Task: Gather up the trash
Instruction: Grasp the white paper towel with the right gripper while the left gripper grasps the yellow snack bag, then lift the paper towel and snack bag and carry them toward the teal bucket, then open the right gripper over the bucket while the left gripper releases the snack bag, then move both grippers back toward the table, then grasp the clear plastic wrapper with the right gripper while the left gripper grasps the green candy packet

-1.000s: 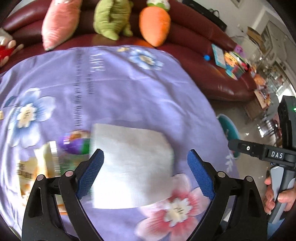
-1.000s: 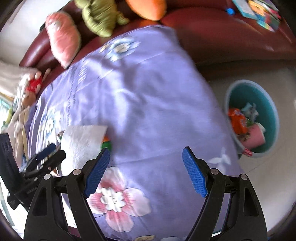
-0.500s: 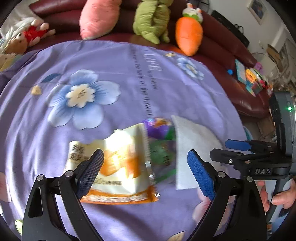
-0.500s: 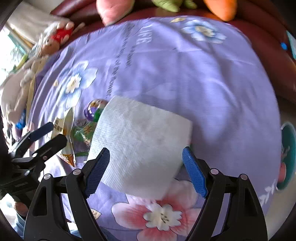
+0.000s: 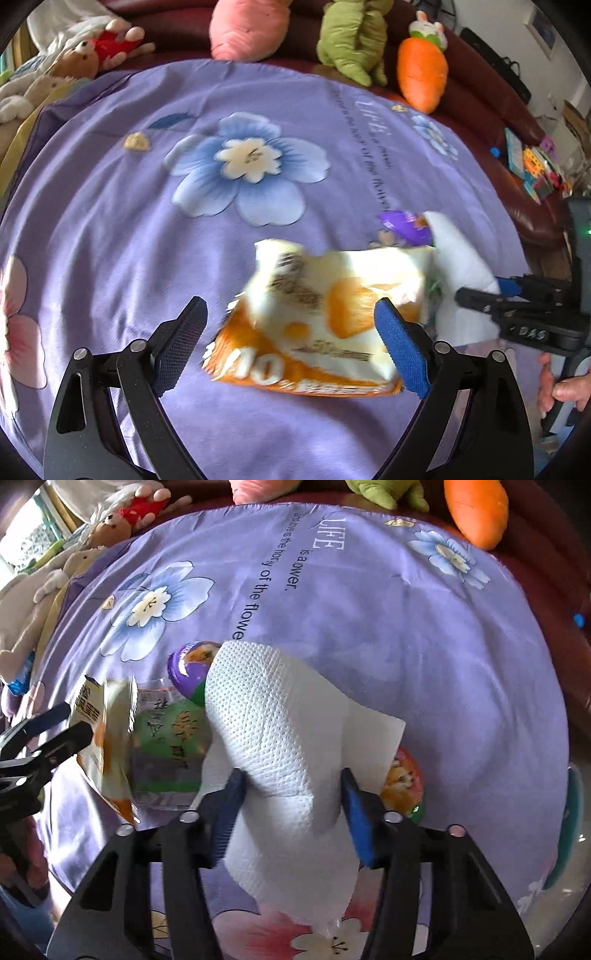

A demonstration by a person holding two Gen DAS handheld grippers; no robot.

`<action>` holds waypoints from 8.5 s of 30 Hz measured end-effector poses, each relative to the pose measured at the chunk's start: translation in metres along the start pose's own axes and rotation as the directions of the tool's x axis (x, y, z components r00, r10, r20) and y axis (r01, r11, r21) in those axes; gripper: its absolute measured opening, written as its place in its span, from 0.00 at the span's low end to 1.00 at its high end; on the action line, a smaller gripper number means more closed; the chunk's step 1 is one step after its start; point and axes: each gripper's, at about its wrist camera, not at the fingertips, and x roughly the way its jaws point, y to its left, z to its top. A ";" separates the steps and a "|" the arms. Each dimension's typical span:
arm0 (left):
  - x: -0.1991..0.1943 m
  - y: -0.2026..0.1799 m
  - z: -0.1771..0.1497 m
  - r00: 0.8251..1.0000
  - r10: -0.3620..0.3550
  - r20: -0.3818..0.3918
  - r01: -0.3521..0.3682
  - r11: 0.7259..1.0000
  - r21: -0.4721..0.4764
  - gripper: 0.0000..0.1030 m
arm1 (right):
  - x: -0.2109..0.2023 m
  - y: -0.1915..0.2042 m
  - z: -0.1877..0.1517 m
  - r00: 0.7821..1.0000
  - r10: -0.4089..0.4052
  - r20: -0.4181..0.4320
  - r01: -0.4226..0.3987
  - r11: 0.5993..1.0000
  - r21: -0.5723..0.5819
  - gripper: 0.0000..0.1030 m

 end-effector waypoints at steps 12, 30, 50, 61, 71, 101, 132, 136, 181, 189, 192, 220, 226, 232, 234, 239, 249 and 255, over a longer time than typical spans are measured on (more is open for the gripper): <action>0.017 0.015 -0.016 0.999 -0.002 -0.042 0.000 0.999 -0.043 0.91 | -0.040 -0.011 0.002 0.994 0.093 0.063 -0.099 0.991 0.095 0.19; -0.027 -0.067 -0.007 0.991 -0.128 0.040 0.125 0.990 0.066 0.91 | -0.089 -0.067 -0.027 0.981 0.062 0.184 -0.102 0.970 0.218 0.04; 0.012 -0.087 -0.062 0.979 -0.151 -0.138 0.154 0.988 0.008 0.79 | -0.087 -0.106 -0.065 0.972 0.144 0.186 -0.195 0.934 0.298 0.04; -0.034 -0.132 -0.051 0.993 -0.118 -0.028 0.120 0.988 0.097 0.14 | -0.110 -0.161 -0.105 0.959 0.122 0.255 -0.215 0.900 0.379 0.04; -0.058 -0.222 -0.015 0.985 -0.171 0.021 0.160 0.956 0.244 0.14 | -0.136 -0.229 -0.138 0.932 0.092 0.350 -0.255 0.853 0.456 0.04; 0.077 -0.515 -0.001 0.929 -0.300 -0.219 0.371 0.783 0.500 0.14 | -0.163 -0.460 -0.226 0.929 -0.182 0.323 -0.135 0.646 0.751 0.06; 0.154 -0.583 -0.016 0.879 -0.310 -0.361 0.457 0.763 0.457 0.14 | -0.127 -0.499 -0.262 0.945 -0.194 0.263 -0.126 0.525 0.842 0.67; 0.169 -0.600 -0.019 0.859 -0.332 -0.390 0.488 0.760 0.428 0.15 | -0.136 -0.505 -0.273 0.943 -0.222 0.248 -0.105 0.508 0.855 0.67; 0.056 -0.422 -0.002 0.919 -0.337 -0.202 0.388 0.859 0.333 0.92 | -0.157 -0.342 -0.200 0.960 -0.171 0.220 -0.038 0.703 0.710 0.74; 0.035 -0.340 0.001 0.930 -0.333 -0.154 0.363 0.896 0.257 0.93 | -0.147 -0.278 -0.166 0.970 -0.113 0.214 -0.055 0.757 0.651 0.74; 0.029 -0.308 0.002 0.939 -0.314 -0.139 0.339 0.911 0.234 0.93 | -0.141 -0.261 -0.157 0.975 -0.075 0.209 -0.080 0.760 0.646 0.74; 0.007 -0.047 -0.009 0.983 -0.183 -0.033 0.176 0.973 -0.147 0.93 | -0.039 -0.055 -0.057 0.989 0.142 0.051 -0.151 0.936 0.318 0.58; 0.010 -0.041 -0.010 0.982 -0.183 -0.042 0.173 0.970 -0.169 0.93 | -0.017 -0.038 -0.051 0.984 0.174 0.024 -0.173 0.942 0.287 0.53; 0.020 -0.053 -0.008 0.979 -0.194 -0.062 0.182 0.971 -0.154 0.93 | -0.011 -0.035 -0.058 0.986 0.163 0.025 -0.164 0.951 0.261 0.27; 0.023 -0.061 -0.007 0.979 -0.194 -0.066 0.183 0.972 -0.144 0.93 | -0.016 -0.038 -0.063 0.985 0.167 0.036 -0.170 0.949 0.265 0.27; 0.035 -0.077 0.000 0.984 -0.165 -0.061 0.155 0.977 -0.143 0.93 | -0.031 -0.051 -0.078 0.981 0.180 0.070 -0.193 0.936 0.295 0.27; 0.050 -0.096 0.004 0.997 -0.066 -0.044 0.060 0.992 -0.112 0.56 | -0.042 -0.073 -0.103 0.978 0.191 0.087 -0.209 0.916 0.343 0.27; 0.042 -0.100 -0.011 0.994 -0.081 -0.071 0.076 0.994 -0.074 0.52 | -0.044 -0.081 -0.109 0.973 0.206 0.102 -0.229 0.907 0.353 0.27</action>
